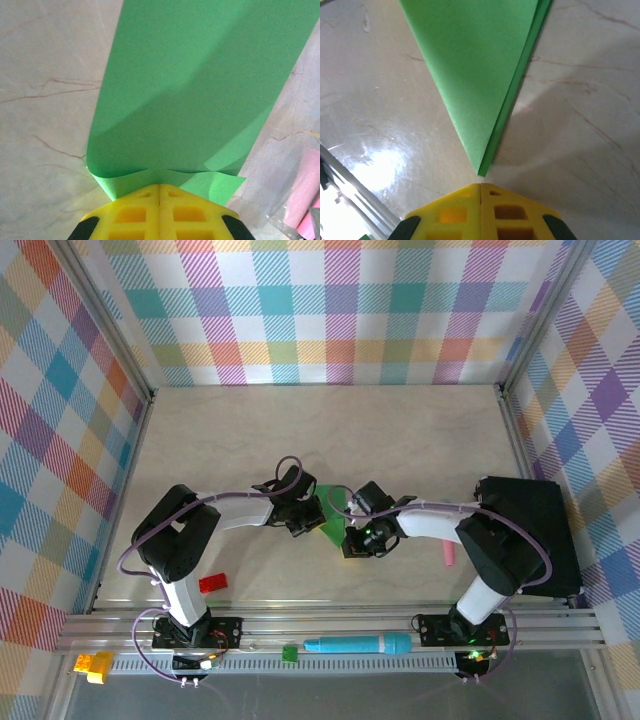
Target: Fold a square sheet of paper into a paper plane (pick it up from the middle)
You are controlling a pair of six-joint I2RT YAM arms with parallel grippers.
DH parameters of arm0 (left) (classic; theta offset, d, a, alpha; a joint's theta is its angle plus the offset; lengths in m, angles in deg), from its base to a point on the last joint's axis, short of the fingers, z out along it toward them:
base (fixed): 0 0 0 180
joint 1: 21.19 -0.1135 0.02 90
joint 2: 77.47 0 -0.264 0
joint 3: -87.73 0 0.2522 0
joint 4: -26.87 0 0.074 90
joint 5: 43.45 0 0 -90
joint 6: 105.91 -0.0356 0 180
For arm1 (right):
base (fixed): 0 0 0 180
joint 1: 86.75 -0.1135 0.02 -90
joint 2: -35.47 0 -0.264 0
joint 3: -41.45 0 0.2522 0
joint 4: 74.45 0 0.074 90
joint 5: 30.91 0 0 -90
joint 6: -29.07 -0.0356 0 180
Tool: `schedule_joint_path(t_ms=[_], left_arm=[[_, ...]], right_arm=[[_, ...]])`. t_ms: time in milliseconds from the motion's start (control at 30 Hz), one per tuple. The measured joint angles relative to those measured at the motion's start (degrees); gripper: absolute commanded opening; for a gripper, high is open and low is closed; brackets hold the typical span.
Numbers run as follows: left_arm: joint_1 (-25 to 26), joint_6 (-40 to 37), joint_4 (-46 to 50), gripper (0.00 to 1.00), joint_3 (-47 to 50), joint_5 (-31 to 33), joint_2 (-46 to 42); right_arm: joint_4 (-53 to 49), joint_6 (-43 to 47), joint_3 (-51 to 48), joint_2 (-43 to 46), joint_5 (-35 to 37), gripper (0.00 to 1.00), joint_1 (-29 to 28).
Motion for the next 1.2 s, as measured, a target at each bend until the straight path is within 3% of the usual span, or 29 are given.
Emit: schedule_joint_path(t_ms=[233, 733, 1200], left_arm=[[0.0, 0.0, -0.4, 0.0, 0.0, -0.1, 0.1], [-0.1, -1.1, -1.0, 0.04, 0.4, -0.6, -0.6], [0.8, -1.7, -13.7, 0.05, 8.1, -5.4, -4.7]], right_arm=[[1.7, -1.6, 1.8, 3.8, 1.4, 0.02, 0.0], [2.4, -2.8, 7.7, -7.3, 5.0, 0.0, 0.0], [1.6, -3.1, 8.2, -7.7, 5.0, 0.0, 0.1]])
